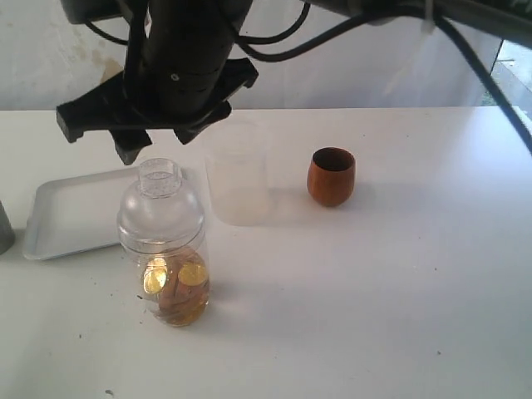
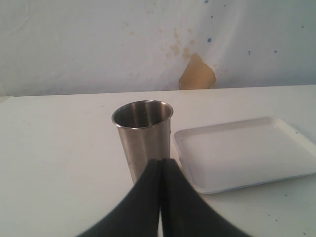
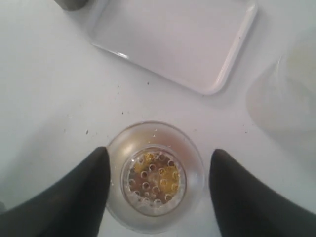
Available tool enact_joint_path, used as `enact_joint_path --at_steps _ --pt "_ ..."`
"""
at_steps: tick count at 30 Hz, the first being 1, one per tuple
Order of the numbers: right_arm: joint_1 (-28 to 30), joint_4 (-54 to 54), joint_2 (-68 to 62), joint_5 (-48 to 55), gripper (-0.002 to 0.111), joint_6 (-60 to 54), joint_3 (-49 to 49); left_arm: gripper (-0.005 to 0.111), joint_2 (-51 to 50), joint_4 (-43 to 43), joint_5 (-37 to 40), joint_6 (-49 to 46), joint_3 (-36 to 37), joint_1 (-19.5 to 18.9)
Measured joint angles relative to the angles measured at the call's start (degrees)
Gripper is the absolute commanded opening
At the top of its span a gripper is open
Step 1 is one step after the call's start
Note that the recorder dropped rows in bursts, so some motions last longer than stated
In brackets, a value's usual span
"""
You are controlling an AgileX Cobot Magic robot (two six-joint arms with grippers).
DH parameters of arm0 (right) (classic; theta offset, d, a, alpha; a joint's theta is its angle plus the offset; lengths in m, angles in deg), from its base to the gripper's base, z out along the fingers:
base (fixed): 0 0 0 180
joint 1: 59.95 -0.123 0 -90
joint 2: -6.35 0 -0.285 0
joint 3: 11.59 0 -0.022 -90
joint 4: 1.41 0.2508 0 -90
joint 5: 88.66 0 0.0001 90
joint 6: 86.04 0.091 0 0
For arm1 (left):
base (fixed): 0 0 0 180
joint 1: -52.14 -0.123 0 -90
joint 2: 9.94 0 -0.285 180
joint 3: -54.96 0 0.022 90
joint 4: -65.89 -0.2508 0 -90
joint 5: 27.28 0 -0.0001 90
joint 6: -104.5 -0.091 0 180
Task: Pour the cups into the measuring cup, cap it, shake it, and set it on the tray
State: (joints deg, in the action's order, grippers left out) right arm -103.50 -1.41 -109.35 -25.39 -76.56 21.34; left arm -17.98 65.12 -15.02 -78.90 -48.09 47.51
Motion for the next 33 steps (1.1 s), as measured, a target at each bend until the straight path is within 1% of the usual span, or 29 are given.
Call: enact_joint_path --at_steps 2,3,4,11,16,27,33 --pt "0.0 0.0 0.9 -0.9 0.017 0.0 0.0 0.000 0.0 0.0 0.0 0.0 0.0 0.0" --pt "0.0 0.0 1.1 -1.2 0.007 -0.1 0.0 0.000 0.0 0.0 0.0 0.0 0.0 0.0" --pt "0.0 0.3 1.4 -1.2 0.001 -0.1 0.0 0.000 0.0 0.0 0.0 0.0 0.0 0.0" --pt "-2.4 0.0 1.5 -1.5 0.000 -2.5 -1.3 0.000 0.0 0.0 0.0 0.0 0.0 0.0" --pt "-4.5 -2.3 0.2 -0.7 0.000 -2.6 -1.5 0.000 0.0 0.0 0.0 0.0 0.0 0.0" --pt "-5.0 -3.2 -1.6 1.0 0.000 -2.6 -1.6 0.000 0.0 0.0 0.0 0.0 0.0 0.0" --pt "-5.0 -2.9 -0.4 -0.7 0.000 -2.6 -1.6 0.000 0.0 0.0 0.0 0.0 0.0 0.0"
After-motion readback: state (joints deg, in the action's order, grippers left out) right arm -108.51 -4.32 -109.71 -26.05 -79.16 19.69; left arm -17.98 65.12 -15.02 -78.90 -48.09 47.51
